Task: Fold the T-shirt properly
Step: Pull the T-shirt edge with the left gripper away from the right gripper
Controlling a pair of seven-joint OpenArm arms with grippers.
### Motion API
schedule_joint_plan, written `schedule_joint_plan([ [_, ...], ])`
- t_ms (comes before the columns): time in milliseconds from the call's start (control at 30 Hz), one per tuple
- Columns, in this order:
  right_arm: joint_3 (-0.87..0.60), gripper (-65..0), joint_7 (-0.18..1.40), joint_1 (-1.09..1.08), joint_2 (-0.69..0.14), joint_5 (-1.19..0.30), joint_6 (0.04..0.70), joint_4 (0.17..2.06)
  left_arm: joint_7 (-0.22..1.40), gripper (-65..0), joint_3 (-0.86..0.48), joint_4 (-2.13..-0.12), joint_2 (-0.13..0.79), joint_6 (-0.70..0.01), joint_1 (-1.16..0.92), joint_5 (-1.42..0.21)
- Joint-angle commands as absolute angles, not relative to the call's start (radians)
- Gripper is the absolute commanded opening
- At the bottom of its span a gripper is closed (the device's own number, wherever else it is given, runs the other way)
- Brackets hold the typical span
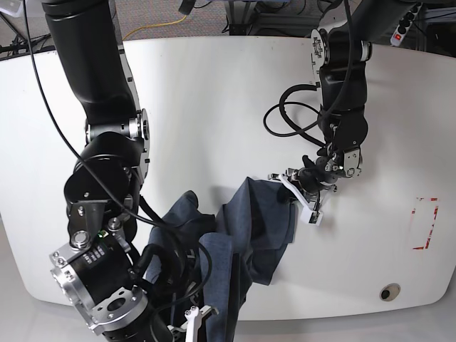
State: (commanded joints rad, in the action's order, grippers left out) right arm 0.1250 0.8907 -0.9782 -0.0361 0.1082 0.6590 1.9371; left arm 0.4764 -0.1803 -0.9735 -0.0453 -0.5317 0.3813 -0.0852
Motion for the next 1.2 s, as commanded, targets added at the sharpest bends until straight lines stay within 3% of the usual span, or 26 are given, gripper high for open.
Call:
schedule_joint_plan([
  [333, 0.120, -64.7, 0.891, -0.955, -0.041, 0.110, 0.659, 1.882, 0.657, -65.0, -0.186, -1.256, -0.044, -0.647, 0.311, -0.087],
  [467, 0.120, -64.7, 0.891, -0.954, -0.041, 0.110, 0.659, 1.880, 0.742, -61.9, -0.217, -1.311, -0.042, -0.698, 0.309, -0.087],
  [700, 0.120, -64.8, 0.891, -0.952, -0.041, 0.110, 0.659, 1.850, 0.911, -65.0, -0.395, -1.411, -0.050, -0.698, 0.338, -0.093],
  [967, 0.119, -64.8, 0.891, -0.955, -0.061, 0.110, 0.659, 1.831, 1.165, -65.0, -0.585, -1.417, -0.036, -0.698, 0.423, -0.231],
  [1033, 0.119, -64.8, 0.891, -0.954, -0.062, 0.110, 0.659, 1.831, 1.227, -61.5, -0.613, -1.399, -0.010, -0.698, 0.446, -0.252],
  [1100, 0.119, -64.8, 0.891, -0.952, -0.062, 0.110, 0.659, 1.831, 1.268, -54.0, -0.619, -1.369, 0.002, -0.698, 0.452, -0.268],
  [1200, 0.119, -64.8, 0.891, -0.951, -0.062, 0.110, 0.659, 1.831, 1.270, -51.8, -0.619, -1.377, 0.004, -0.698, 0.432, -0.269],
])
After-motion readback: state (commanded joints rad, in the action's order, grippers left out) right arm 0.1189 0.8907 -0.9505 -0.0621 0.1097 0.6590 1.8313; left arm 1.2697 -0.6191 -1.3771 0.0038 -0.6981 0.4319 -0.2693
